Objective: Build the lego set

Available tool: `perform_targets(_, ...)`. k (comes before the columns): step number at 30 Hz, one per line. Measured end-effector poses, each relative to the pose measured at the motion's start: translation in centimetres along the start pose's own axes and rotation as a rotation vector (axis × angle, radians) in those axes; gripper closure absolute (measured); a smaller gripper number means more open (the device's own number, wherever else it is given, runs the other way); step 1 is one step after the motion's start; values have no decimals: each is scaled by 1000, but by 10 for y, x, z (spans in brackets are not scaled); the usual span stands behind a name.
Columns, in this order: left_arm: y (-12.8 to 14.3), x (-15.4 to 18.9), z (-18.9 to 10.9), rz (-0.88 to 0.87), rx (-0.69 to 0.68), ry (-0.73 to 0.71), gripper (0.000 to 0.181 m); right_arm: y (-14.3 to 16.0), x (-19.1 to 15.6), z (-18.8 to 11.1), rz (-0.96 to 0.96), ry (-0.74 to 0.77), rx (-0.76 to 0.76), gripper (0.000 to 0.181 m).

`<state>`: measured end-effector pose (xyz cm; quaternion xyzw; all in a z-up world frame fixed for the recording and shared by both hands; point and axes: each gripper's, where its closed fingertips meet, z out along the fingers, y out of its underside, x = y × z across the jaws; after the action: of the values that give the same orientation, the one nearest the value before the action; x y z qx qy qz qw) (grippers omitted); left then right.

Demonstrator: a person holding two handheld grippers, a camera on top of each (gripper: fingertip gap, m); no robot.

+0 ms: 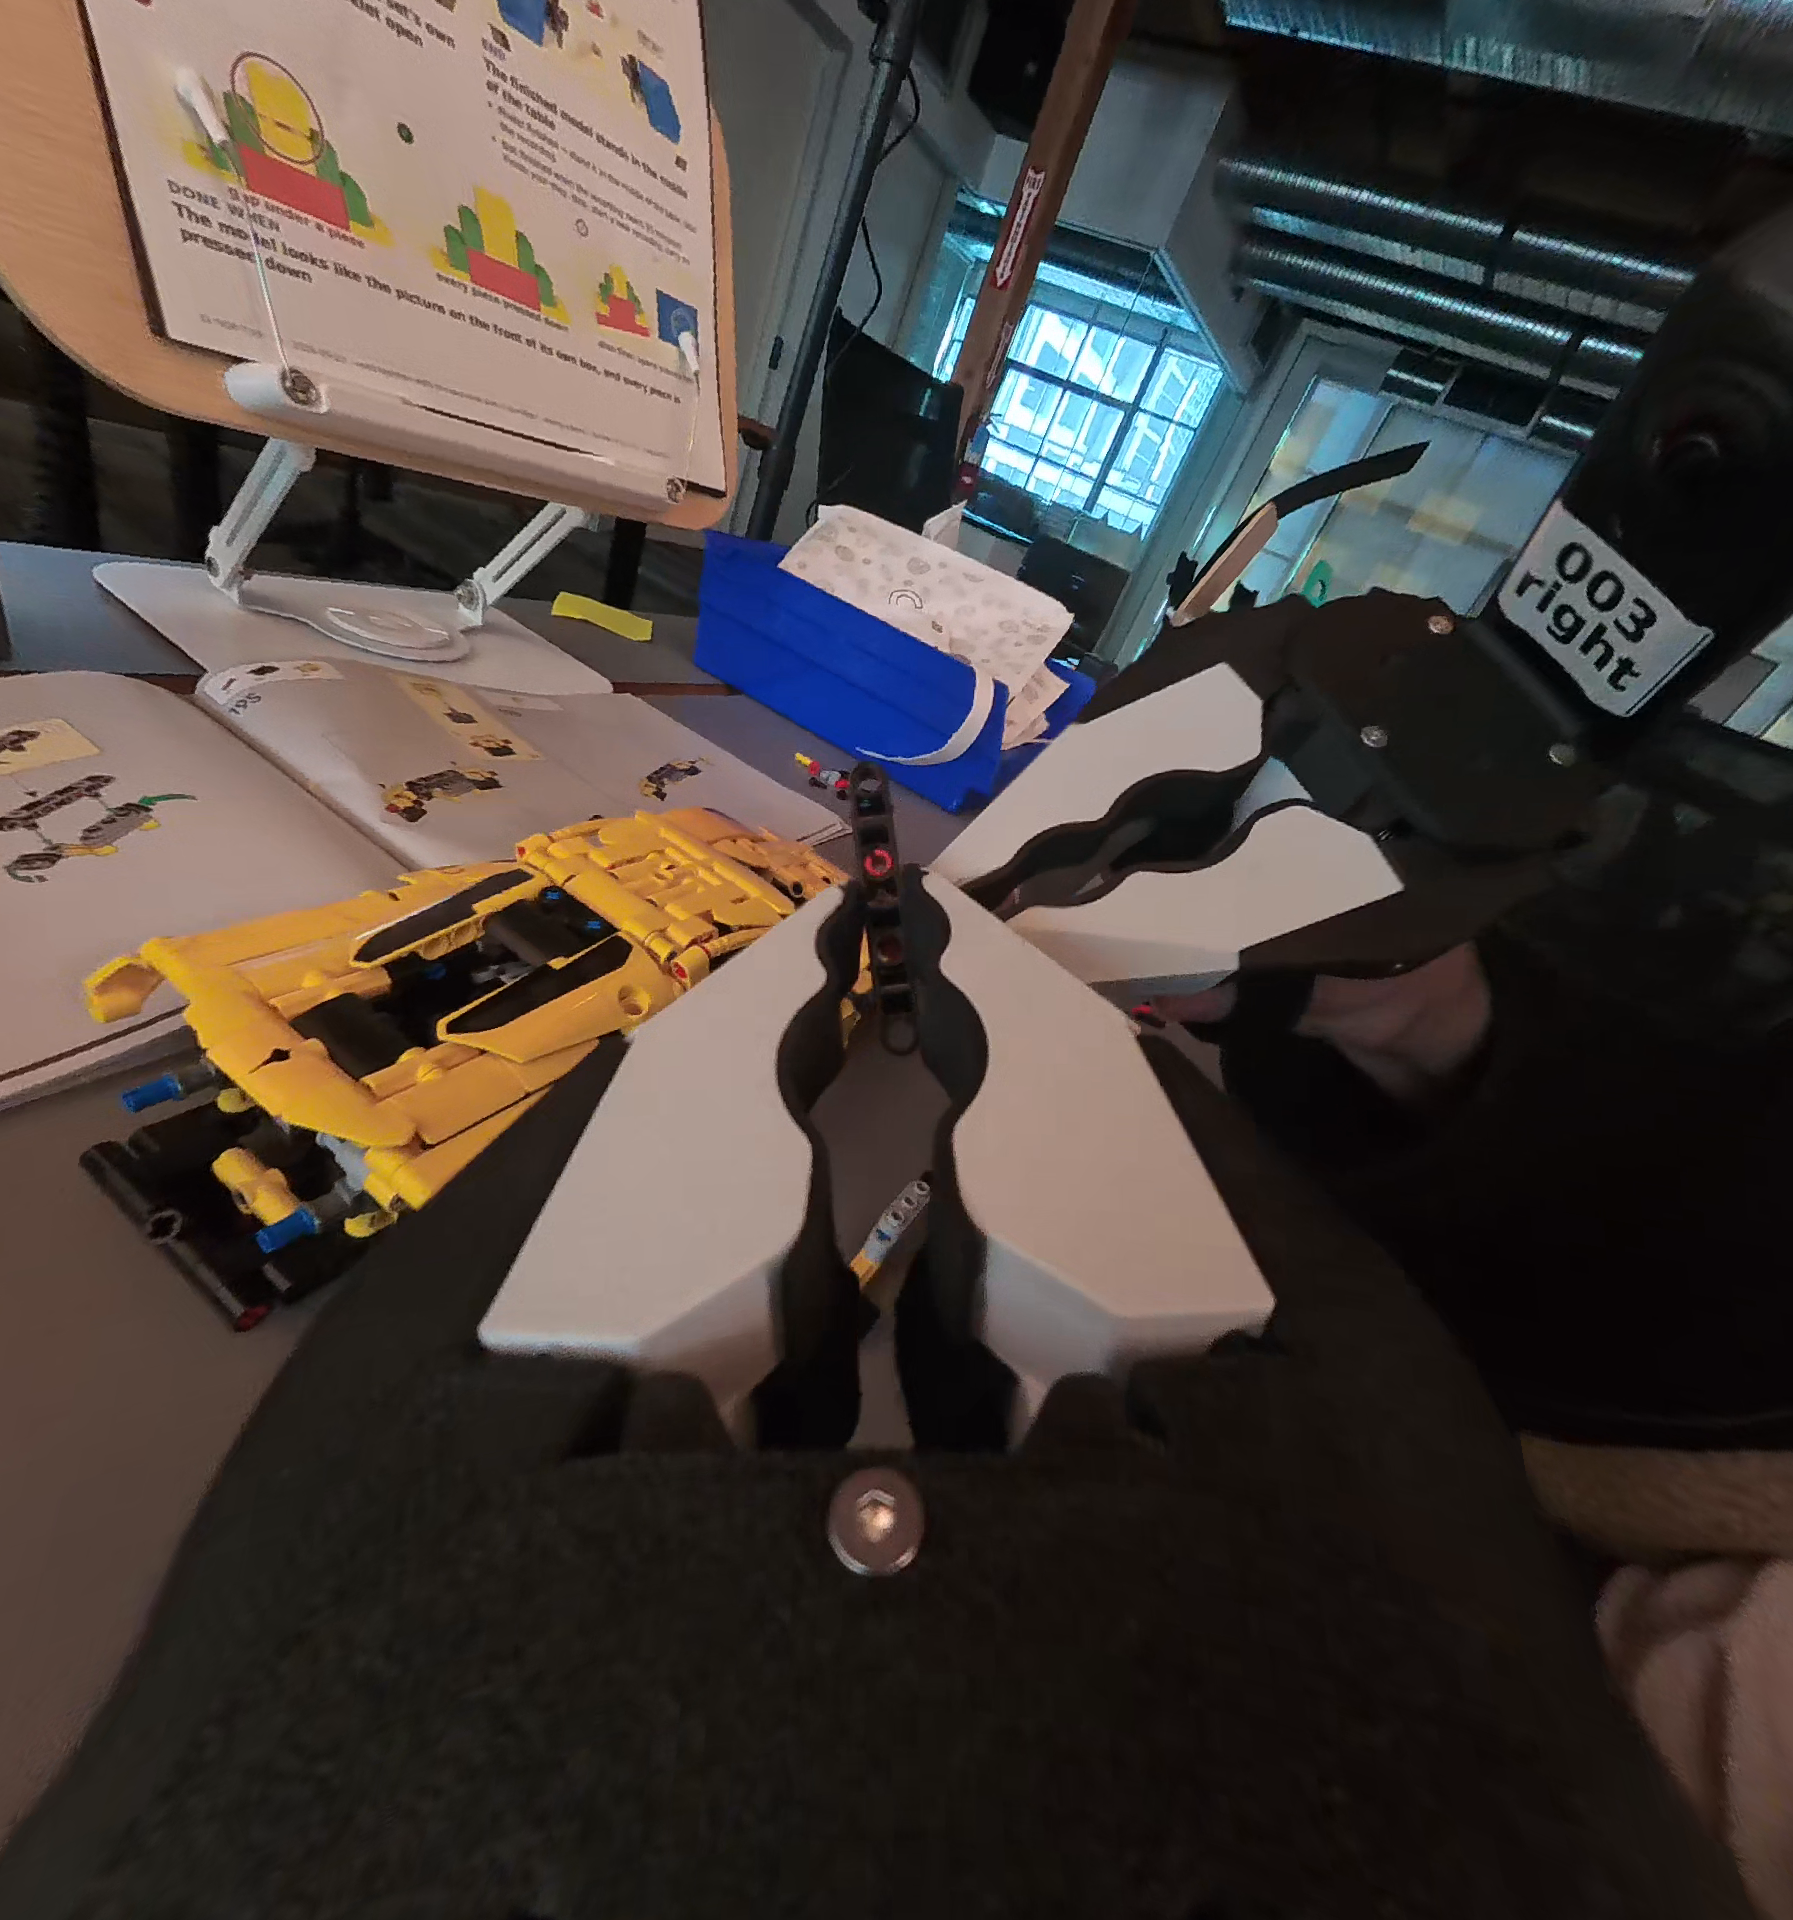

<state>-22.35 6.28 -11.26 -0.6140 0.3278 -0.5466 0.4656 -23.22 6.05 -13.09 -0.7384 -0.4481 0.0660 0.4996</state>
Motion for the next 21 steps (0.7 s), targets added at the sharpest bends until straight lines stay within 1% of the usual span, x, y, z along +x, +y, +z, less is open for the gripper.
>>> perform_targets(6, 2, -4, -1, -30, -12, -7, 174, 4, 0, 0, -12, 0, -1, 177)
perform_targets(8, 4, -8, -2, -66, -14, -10, 174, 2, 3, -4, -23, 16, 34, 177)
perform_targets(9, 5, -9, -2, -96, -19, -2, 174, -2, 4, -7, -15, 20, 76, 177)
perform_targets(12, 9, 0, 1, -164, -35, 80, 174, -9, 1, -14, 66, -42, 177, 177)
perform_targets(14, 11, 8, 3, -190, -47, 135, 174, -20, -3, -20, 121, -99, 283, 178)
perform_targets(19, 11, 12, 2, -198, -46, 157, 174, -16, -2, -17, 254, -180, 329, 177)
perform_targets(21, 9, 7, 1, -174, -36, 125, 174, -15, -1, -18, 280, -204, 339, 177)
